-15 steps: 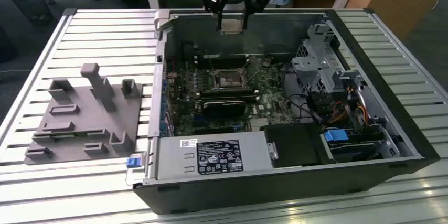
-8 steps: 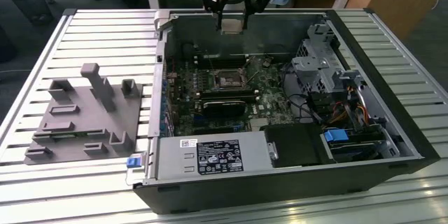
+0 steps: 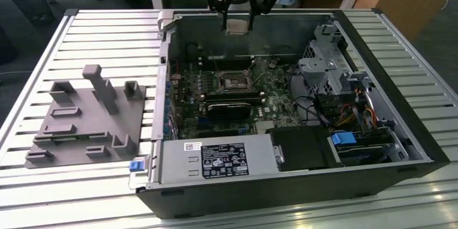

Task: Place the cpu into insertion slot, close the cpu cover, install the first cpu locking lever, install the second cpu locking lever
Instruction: 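Place the cpu into insertion slot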

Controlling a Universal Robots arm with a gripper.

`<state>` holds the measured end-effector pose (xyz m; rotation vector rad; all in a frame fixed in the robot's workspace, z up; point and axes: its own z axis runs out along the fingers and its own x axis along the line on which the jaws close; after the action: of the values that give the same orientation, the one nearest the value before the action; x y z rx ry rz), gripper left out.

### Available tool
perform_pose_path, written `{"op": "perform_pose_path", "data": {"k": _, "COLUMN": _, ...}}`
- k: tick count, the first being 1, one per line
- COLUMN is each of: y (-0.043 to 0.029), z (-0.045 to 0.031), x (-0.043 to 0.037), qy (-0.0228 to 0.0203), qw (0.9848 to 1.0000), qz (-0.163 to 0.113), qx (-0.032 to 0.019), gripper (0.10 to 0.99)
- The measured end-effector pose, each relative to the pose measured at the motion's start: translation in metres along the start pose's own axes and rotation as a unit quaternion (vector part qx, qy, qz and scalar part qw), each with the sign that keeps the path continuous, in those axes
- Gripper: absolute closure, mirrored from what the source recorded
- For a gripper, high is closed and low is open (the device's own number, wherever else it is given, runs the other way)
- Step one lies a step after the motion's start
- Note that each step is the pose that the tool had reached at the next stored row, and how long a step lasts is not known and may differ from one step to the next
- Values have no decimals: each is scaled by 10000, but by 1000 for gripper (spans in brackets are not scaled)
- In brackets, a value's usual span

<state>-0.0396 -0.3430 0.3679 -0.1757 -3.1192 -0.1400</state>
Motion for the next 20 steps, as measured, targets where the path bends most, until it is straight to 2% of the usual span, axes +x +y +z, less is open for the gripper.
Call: {"op": "perform_pose_path", "data": {"k": 20, "y": 1, "z": 1, "x": 0, "qy": -43, "qw": 9988, "qz": 486, "qx": -9, "gripper": 545}}
